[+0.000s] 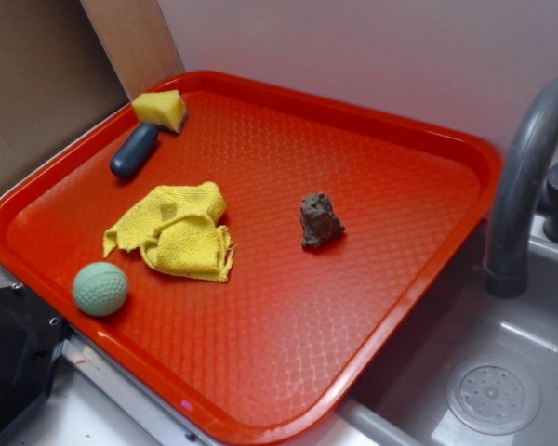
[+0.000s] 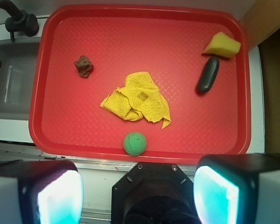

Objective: Grab the yellow cloth.

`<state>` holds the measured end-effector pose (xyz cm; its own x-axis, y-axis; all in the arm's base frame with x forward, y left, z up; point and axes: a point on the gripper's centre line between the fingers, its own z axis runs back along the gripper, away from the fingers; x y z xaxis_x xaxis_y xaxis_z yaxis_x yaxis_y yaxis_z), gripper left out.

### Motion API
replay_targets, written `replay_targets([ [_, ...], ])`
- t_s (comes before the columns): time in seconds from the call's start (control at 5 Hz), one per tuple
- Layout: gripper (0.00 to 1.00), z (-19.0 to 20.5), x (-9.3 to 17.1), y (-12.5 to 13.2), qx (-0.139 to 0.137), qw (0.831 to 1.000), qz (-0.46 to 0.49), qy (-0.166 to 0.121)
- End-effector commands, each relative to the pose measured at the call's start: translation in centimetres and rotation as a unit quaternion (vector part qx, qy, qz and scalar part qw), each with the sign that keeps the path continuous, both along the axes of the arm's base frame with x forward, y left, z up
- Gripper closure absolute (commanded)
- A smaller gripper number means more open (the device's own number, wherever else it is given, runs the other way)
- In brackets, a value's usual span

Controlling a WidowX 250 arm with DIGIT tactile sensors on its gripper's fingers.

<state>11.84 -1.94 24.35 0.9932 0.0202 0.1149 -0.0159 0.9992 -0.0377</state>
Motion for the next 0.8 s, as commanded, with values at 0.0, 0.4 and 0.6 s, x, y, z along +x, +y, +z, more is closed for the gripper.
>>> replay_targets([
  [0.0,0.0,0.0,0.0,0.0,0.0,1.0,0.0,0.0],
  [0.4,0.0,-8.8,7.1,0.6,0.021,0.995,-0.097,-0.012],
  [0.6,0.0,-13.9,8.6,0.6,0.009,0.991,-0.135,-0.008],
])
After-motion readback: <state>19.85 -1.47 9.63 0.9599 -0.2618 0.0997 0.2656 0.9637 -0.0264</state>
